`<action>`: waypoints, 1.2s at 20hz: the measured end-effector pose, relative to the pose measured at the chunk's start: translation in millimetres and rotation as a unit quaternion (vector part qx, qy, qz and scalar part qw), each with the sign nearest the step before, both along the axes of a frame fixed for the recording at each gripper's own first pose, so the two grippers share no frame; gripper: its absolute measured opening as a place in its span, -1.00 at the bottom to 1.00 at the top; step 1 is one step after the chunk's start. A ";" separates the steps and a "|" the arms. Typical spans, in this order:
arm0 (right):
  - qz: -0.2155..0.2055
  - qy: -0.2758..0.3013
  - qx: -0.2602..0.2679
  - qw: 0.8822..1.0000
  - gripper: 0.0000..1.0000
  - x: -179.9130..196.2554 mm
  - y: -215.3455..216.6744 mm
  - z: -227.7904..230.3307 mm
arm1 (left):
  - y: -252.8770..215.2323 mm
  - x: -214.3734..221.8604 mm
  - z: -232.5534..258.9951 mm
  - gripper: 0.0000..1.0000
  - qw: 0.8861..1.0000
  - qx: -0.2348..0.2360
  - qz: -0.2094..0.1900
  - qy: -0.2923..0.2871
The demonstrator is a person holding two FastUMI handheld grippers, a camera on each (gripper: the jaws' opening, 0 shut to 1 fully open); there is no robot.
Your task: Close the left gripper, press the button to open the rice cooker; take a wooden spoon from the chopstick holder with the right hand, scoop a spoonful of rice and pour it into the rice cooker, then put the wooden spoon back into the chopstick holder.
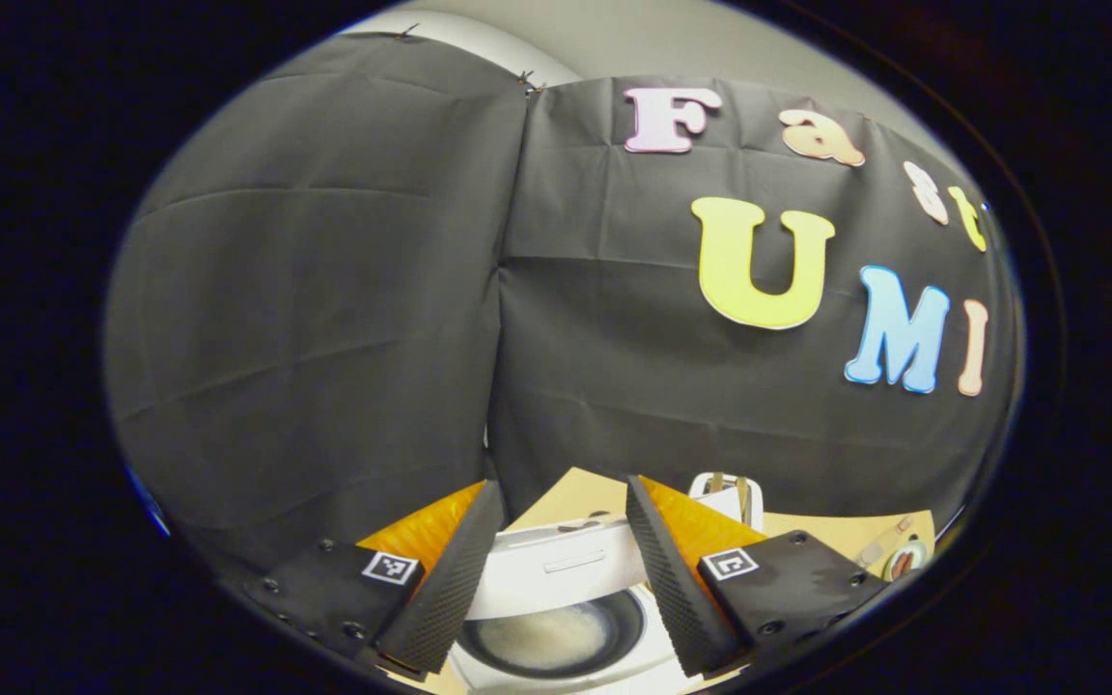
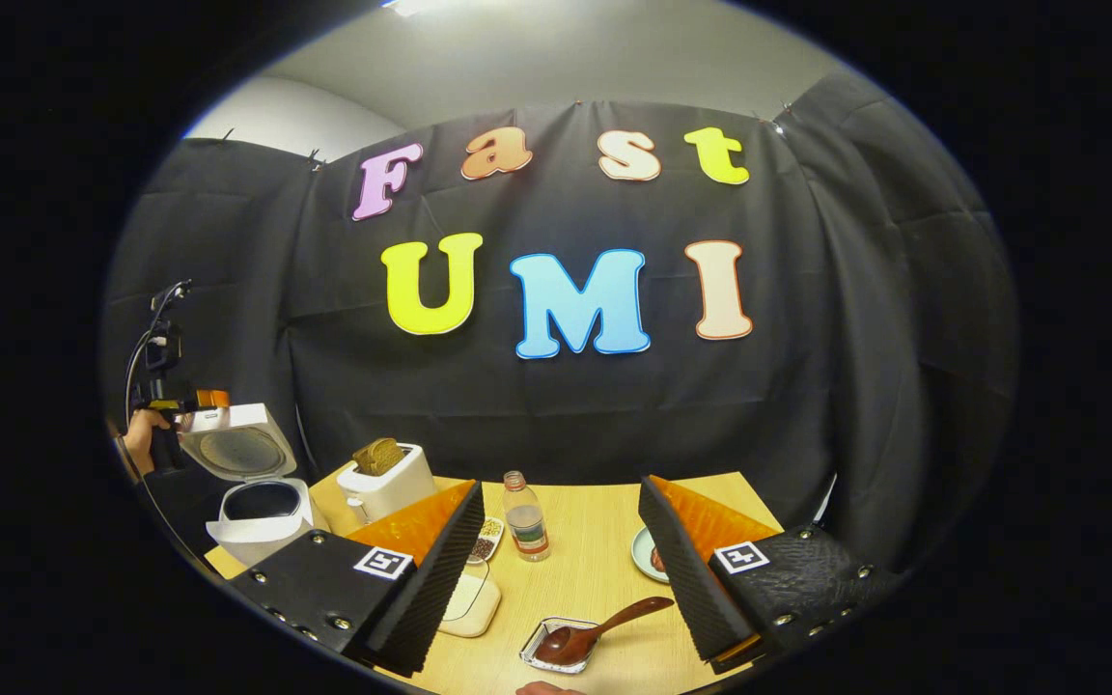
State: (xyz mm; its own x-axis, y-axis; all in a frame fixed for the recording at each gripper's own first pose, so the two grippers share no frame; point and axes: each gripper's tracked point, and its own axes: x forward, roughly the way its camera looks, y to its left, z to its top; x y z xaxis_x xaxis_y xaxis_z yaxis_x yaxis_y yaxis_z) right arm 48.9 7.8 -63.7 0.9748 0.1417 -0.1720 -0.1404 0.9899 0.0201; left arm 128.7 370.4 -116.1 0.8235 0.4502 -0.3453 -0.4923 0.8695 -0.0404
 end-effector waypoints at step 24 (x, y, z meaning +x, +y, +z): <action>0.018 0.022 -0.006 1.000 0.95 -14.8 16.9 -13.7 | -74.3 -42.4 -141.5 0.88 0.993 -0.053 -0.025 0.101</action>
State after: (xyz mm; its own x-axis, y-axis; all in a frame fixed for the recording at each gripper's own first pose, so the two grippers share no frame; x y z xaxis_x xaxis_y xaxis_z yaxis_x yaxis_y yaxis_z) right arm 34.1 24.8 -77.4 0.9607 0.1745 -0.2160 -0.1755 0.9844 0.0147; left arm 86.3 296.0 -257.6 0.7525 0.3636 -0.5491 -0.4567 0.8888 -0.0373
